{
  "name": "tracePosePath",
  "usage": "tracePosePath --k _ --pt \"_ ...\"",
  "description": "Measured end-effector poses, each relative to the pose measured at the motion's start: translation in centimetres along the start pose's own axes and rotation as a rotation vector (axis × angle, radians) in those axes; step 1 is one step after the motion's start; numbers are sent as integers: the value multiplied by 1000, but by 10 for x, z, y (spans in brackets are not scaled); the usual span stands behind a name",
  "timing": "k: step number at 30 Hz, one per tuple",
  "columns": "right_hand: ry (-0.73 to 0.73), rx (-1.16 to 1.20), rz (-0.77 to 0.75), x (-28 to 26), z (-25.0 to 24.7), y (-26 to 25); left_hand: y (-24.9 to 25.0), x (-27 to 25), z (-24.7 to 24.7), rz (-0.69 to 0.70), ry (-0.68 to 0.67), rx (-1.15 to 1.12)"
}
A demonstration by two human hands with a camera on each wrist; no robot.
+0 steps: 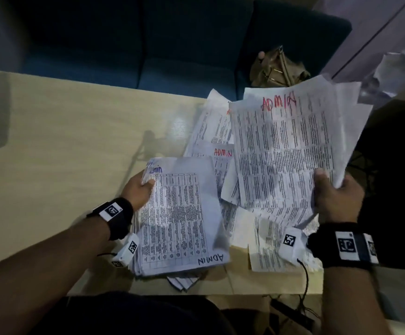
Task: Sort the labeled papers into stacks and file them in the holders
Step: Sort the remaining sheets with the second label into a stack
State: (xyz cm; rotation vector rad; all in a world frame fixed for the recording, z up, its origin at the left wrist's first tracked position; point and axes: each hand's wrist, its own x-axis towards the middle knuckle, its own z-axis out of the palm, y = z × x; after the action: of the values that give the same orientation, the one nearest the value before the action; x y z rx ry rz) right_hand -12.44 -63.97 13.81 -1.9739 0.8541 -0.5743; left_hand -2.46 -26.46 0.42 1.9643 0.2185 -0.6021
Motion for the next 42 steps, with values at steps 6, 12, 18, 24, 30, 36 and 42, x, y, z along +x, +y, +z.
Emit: tracePosePath --k 6,12,18,24,30,36,42 --pt "-331 0 128 -41 70 11 1 -4 0 -15 47 -87" --pt "-731 -310 157 -90 129 34 6 -4 -9 -37 4 -296" --pt "-875 -608 -49 -106 141 29 6 1 -9 164 21 -413" --pt "-674 -352 112 -85 123 32 5 6 -11 166 -11 -417" --pt "-1094 -545 -23 -94 120 18 0 12 -6 156 103 -313" --pt "-1147 -594 -251 -105 126 6 6 12 -3 135 134 -241" --pt "-1130 -308 -235 -127 132 -14 2 12 -11 123 220 -260"
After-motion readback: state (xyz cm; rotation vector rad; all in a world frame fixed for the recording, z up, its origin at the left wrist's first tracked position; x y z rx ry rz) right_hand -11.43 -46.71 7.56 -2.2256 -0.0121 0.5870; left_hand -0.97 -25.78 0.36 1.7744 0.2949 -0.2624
